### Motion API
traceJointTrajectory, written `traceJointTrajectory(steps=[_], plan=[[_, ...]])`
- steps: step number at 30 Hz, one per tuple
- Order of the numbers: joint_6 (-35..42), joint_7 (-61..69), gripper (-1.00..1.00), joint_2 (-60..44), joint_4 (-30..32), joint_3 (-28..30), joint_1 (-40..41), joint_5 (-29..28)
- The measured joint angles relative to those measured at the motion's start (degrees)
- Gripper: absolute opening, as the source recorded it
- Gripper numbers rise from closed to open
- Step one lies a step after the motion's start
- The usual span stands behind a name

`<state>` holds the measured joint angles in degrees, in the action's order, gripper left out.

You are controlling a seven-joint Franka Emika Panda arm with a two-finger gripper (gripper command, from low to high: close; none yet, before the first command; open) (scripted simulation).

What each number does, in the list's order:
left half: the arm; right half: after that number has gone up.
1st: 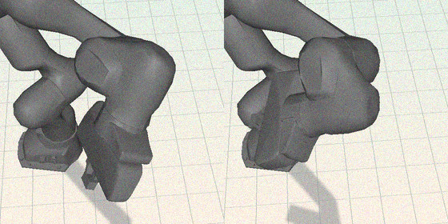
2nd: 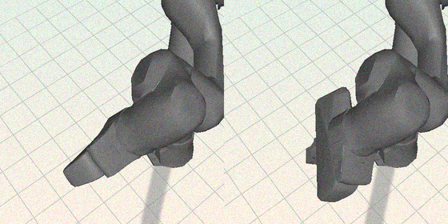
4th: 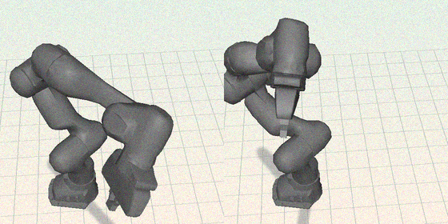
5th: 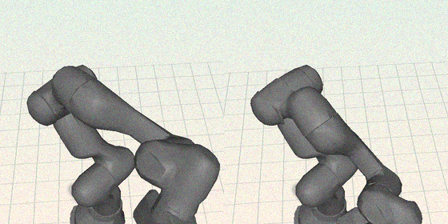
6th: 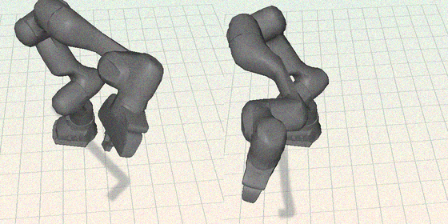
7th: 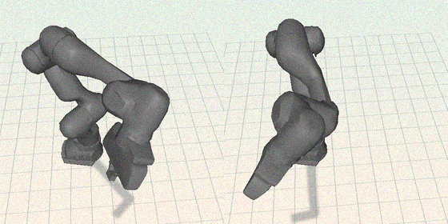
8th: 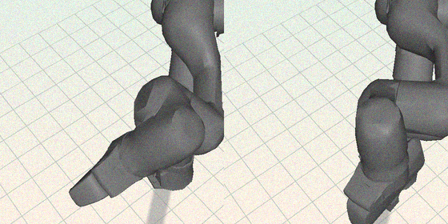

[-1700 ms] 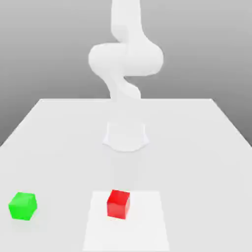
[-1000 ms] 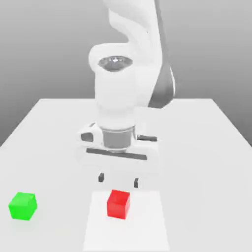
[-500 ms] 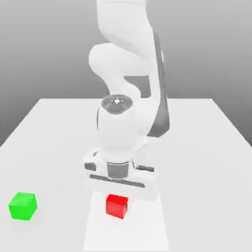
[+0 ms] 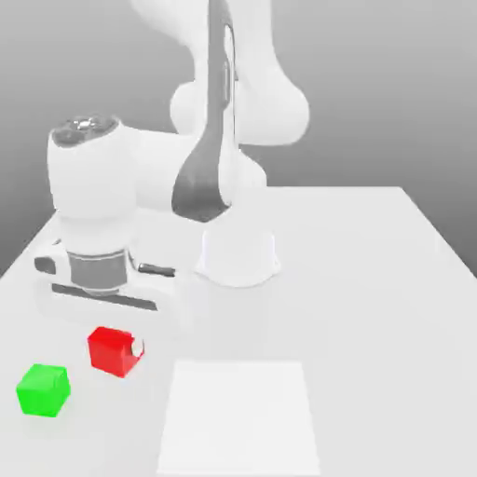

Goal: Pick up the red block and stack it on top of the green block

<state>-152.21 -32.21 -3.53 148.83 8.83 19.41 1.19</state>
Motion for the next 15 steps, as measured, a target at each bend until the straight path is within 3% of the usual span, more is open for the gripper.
traceJointTrajectory(steps=[4,9,10,15], plan=[[2.27,9.16,-1.00,-1.65,-3.92,2.03,5.75,0.87],[-5.11,13.51,-1.00,-10.36,-5.12,0.21,7.64,4.56],[-6.07,13.85,1.00,-11.41,-5.18,-0.07,7.86,4.99],[-6.07,13.85,1.00,-11.41,-5.18,-0.07,7.86,4.99]])
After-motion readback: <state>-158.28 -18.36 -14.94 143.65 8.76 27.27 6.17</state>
